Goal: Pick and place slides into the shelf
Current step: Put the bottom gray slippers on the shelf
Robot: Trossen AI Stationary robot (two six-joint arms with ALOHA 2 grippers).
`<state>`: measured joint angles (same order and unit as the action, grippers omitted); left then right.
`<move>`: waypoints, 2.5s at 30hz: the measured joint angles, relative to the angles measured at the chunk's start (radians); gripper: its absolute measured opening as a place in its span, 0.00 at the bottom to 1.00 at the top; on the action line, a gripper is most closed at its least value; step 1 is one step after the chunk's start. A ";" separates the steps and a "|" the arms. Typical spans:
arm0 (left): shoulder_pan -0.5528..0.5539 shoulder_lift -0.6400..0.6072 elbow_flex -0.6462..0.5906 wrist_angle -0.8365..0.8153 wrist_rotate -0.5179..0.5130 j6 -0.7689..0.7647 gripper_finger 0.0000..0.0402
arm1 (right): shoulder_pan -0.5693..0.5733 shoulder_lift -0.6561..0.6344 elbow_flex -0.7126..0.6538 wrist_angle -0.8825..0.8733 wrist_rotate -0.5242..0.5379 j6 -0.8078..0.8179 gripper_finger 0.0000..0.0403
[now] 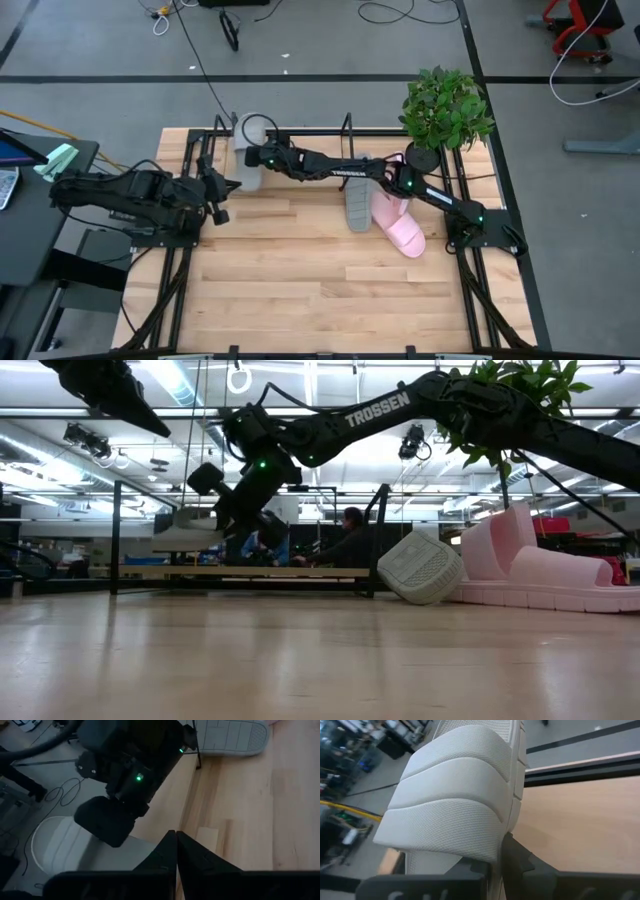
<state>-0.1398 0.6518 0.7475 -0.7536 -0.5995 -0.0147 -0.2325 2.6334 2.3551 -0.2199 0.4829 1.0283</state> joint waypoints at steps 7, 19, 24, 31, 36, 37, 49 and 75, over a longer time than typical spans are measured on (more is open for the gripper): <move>0.000 0.002 0.000 0.002 0.000 -0.002 0.04 | 0.000 0.002 0.000 0.003 0.010 0.034 0.07; 0.000 0.002 0.000 0.002 0.000 -0.008 0.04 | 0.000 0.004 0.000 -0.020 0.006 0.042 0.12; 0.000 0.002 0.000 0.002 0.000 -0.015 0.03 | 0.000 0.004 0.000 -0.019 0.006 0.042 0.12; 0.000 0.002 0.000 0.002 0.000 -0.027 0.06 | 0.000 0.004 0.000 -0.023 0.006 0.021 0.13; 0.000 0.002 0.000 0.002 0.000 -0.026 0.05 | 0.001 0.005 0.000 -0.051 -0.004 -0.001 0.13; 0.000 0.002 0.000 0.002 0.000 -0.026 0.05 | 0.002 0.005 0.000 -0.053 -0.005 -0.002 0.13; 0.000 0.002 0.000 0.002 0.000 -0.026 0.06 | 0.002 0.005 0.000 -0.048 -0.013 -0.011 0.28; 0.000 0.002 0.000 0.001 0.001 -0.027 0.08 | 0.005 0.005 0.000 -0.030 -0.088 -0.146 0.54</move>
<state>-0.1398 0.6537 0.7471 -0.7525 -0.5987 -0.0418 -0.2278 2.6389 2.3550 -0.2497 0.3947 0.8821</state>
